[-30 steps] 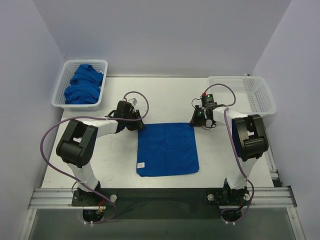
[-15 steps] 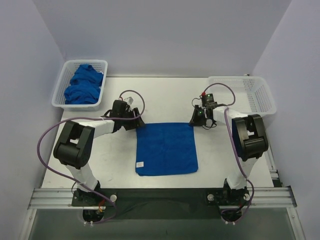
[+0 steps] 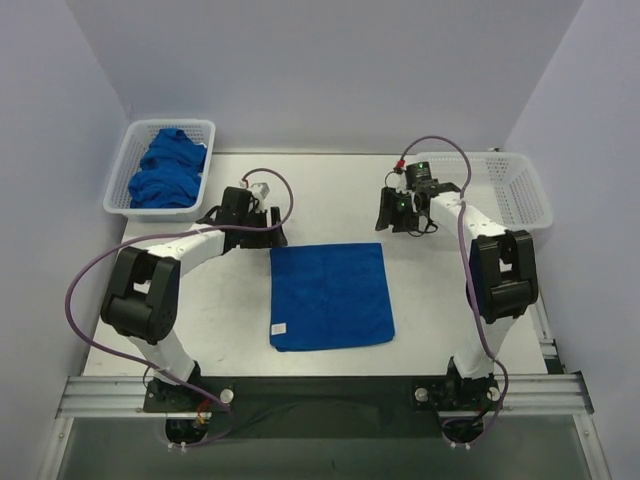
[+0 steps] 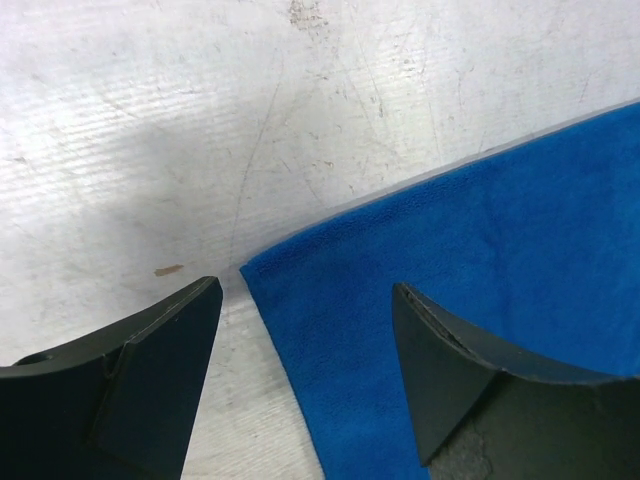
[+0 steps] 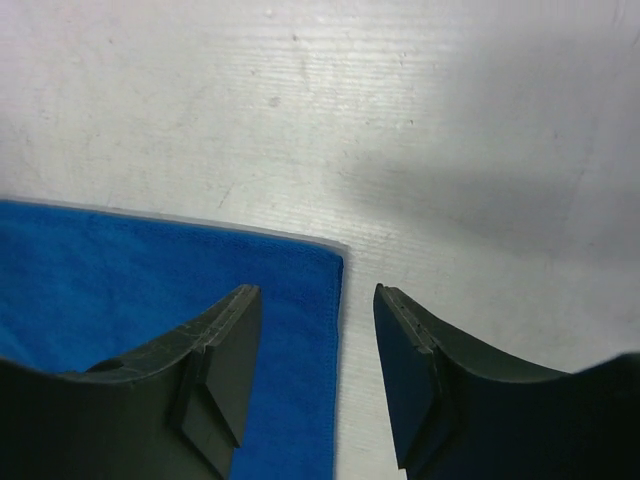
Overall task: Fold and stack the towels
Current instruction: Fold the towel
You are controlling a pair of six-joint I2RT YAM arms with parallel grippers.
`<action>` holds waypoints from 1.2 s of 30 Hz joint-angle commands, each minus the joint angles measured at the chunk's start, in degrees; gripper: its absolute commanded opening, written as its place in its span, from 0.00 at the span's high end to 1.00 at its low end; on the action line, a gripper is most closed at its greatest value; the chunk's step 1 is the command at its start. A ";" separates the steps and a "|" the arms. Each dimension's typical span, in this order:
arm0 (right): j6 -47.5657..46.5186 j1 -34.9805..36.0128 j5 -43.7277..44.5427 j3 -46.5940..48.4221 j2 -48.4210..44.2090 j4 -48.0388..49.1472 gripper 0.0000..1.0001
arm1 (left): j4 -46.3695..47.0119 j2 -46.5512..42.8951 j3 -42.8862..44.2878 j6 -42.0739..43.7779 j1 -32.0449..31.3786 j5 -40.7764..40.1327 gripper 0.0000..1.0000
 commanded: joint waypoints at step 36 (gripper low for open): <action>-17.01 3.77 -1.66 13.20 16.56 -16.57 0.74 | -12.05 12.97 9.07 14.93 0.18 0.52 0.55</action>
